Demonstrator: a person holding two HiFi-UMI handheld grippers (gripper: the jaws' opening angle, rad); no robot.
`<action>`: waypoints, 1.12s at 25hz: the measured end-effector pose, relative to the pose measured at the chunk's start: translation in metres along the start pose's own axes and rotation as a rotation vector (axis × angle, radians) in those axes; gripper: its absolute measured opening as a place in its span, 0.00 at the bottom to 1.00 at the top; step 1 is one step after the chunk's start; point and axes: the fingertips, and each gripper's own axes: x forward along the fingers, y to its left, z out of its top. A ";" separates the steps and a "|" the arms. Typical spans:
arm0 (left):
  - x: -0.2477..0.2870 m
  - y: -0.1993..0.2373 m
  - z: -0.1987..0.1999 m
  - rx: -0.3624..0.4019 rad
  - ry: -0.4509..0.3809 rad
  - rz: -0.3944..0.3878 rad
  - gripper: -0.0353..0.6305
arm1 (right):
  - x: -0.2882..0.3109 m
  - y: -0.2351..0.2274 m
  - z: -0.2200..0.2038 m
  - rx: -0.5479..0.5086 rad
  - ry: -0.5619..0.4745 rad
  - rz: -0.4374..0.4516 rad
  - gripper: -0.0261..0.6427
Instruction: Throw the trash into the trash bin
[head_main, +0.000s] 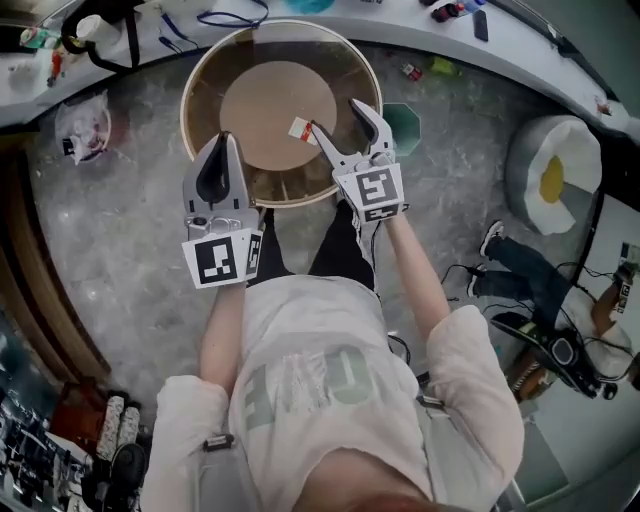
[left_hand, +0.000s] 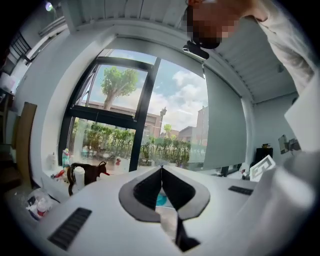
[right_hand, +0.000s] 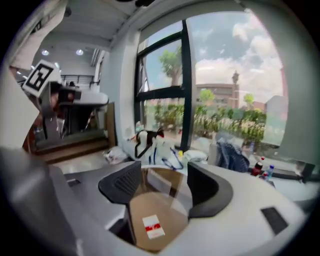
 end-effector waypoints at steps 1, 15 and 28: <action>0.004 0.004 -0.016 -0.005 0.023 0.005 0.07 | 0.017 0.008 -0.036 -0.020 0.095 0.059 0.46; -0.008 0.089 -0.137 -0.023 0.167 0.109 0.07 | 0.104 0.060 -0.325 -0.249 0.844 0.334 0.50; -0.024 0.124 -0.151 -0.047 0.204 0.165 0.07 | 0.117 0.058 -0.344 -0.279 0.951 0.330 0.51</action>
